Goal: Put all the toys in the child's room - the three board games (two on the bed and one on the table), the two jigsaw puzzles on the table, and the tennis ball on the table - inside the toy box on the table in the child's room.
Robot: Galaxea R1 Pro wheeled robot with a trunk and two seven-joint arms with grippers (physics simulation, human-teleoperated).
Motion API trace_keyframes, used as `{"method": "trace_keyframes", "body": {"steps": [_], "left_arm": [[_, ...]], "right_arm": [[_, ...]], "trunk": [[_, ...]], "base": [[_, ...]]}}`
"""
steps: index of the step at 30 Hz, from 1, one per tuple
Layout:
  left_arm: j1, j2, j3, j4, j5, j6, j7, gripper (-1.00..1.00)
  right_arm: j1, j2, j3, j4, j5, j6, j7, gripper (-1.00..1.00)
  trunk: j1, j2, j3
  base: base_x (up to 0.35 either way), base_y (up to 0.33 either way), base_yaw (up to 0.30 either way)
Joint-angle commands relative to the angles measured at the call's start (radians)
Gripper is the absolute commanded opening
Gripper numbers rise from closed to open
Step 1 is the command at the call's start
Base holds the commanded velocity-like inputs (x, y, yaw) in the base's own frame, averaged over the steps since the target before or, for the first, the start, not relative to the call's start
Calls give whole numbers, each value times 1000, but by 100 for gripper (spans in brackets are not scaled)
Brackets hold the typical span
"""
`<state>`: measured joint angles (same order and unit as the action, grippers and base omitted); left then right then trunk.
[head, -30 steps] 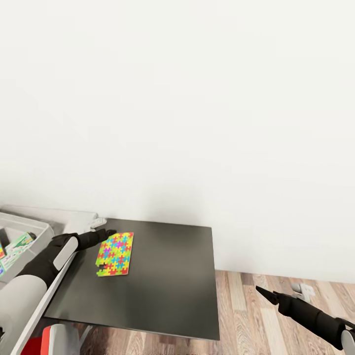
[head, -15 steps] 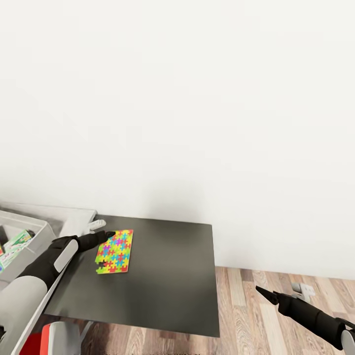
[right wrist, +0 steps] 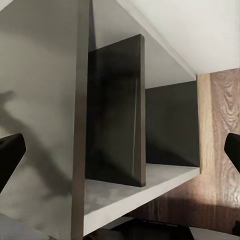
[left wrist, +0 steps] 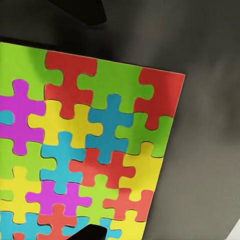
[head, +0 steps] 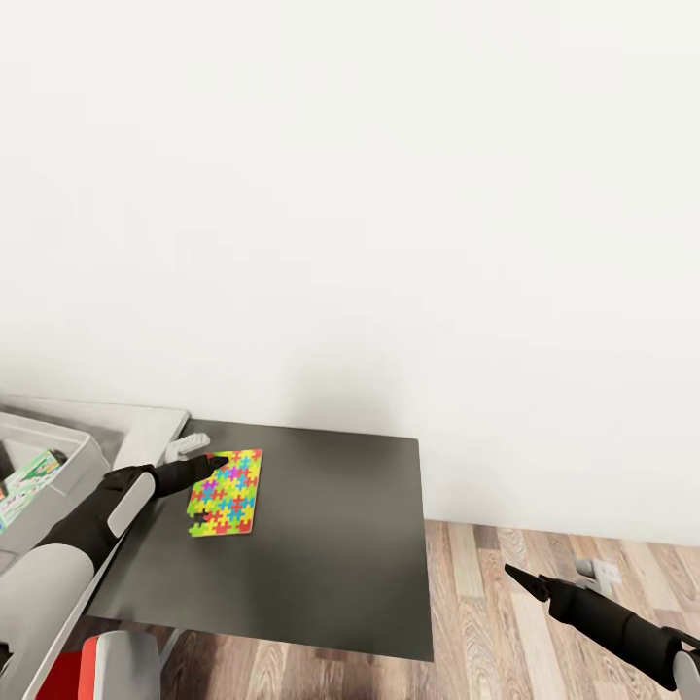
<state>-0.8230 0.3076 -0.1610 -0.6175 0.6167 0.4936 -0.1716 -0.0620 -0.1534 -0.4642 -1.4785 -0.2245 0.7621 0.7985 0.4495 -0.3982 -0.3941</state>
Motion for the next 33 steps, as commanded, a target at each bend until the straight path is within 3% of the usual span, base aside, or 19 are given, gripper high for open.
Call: {"method": "trace_keyframes", "body": {"steps": [1,21,33], "left_arm": [[-1,1,-4,-1,3,3,0,100],[-1,1,-5,-7,3,2,0,100],[-1,1,-6,-9,3,3,-1,100]], "right_arm": [[-1,0,-1,0,-2,6,2,100],[-1,1,1,0,-1,0,2,100],[0,1,1,3,-1,0,2,100]], "trunk": [[1,-2,-2],[1,-2,-2],[1,-2,-2]], "base": [[0,0,0],[0,-4,0],[0,-126,0]]}}
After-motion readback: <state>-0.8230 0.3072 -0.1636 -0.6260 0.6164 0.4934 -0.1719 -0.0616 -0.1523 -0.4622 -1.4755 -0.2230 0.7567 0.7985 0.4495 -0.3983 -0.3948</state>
